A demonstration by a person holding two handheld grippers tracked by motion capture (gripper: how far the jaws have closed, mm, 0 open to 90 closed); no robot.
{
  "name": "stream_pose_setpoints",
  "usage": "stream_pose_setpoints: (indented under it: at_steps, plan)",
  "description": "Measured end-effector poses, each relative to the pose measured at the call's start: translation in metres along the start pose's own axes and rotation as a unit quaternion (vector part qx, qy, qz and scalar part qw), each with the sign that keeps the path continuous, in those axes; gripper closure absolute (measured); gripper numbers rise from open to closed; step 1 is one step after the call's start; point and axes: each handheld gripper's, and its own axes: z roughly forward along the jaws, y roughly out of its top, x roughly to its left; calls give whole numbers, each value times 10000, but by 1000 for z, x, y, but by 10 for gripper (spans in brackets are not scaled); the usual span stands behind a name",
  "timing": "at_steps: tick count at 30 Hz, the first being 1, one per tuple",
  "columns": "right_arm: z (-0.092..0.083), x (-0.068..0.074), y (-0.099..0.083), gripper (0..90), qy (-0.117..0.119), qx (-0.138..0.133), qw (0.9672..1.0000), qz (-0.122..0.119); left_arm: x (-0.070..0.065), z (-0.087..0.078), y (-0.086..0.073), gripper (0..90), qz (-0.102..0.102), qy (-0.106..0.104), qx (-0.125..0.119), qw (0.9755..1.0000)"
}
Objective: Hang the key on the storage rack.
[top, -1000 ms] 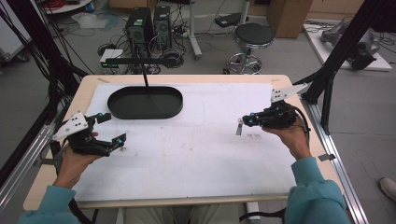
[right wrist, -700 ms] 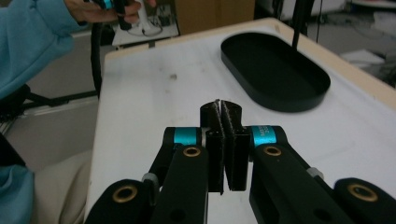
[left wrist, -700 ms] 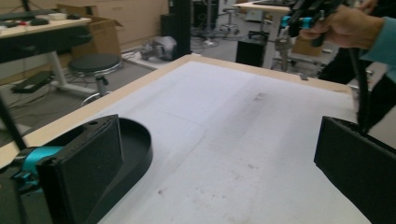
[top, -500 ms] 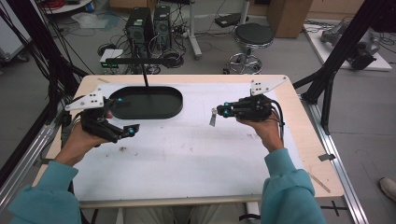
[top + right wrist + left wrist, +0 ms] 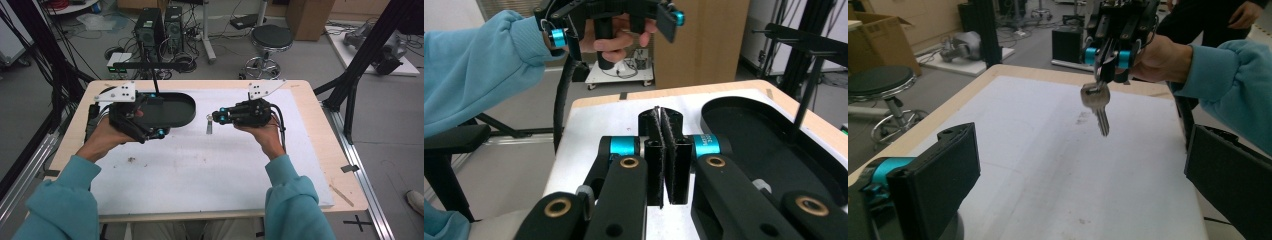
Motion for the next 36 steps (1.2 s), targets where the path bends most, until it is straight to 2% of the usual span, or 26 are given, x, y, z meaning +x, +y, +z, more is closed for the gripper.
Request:
stream_pose_setpoints:
  at_steps: [10, 12, 21, 26, 28, 31, 36]
  plan:
    - [15, 3, 7, 890, 169, 50, 9998, -112, -4, 28, 13, 21, 183, -406, 109, 9989]
    - [16, 2, 8, 890, 176, 37, 9997, -135, -5, 33, 14, 56, 221, -474, 135, 9985]
    - [18, 3, 8, 889, 238, -9, 9996, -127, -5, 46, 13, 107, 175, -648, 199, 9975]
    - [18, 4, 8, 890, 261, -26, 9996, -106, -6, 50, 13, 193, 152, -756, 161, 9969]
    - [19, 4, 8, 889, 291, -42, 9995, -104, -5, 51, 13, 260, 206, -823, 153, 9963]
    - [19, 5, 8, 889, 310, -39, 9994, -129, -6, 52, 14, 321, 184, -915, 102, 9956]
    - [17, 6, 8, 889, 319, -66, 9994, -104, -6, 52, 15, 455, 204, -982, 79, 9949]
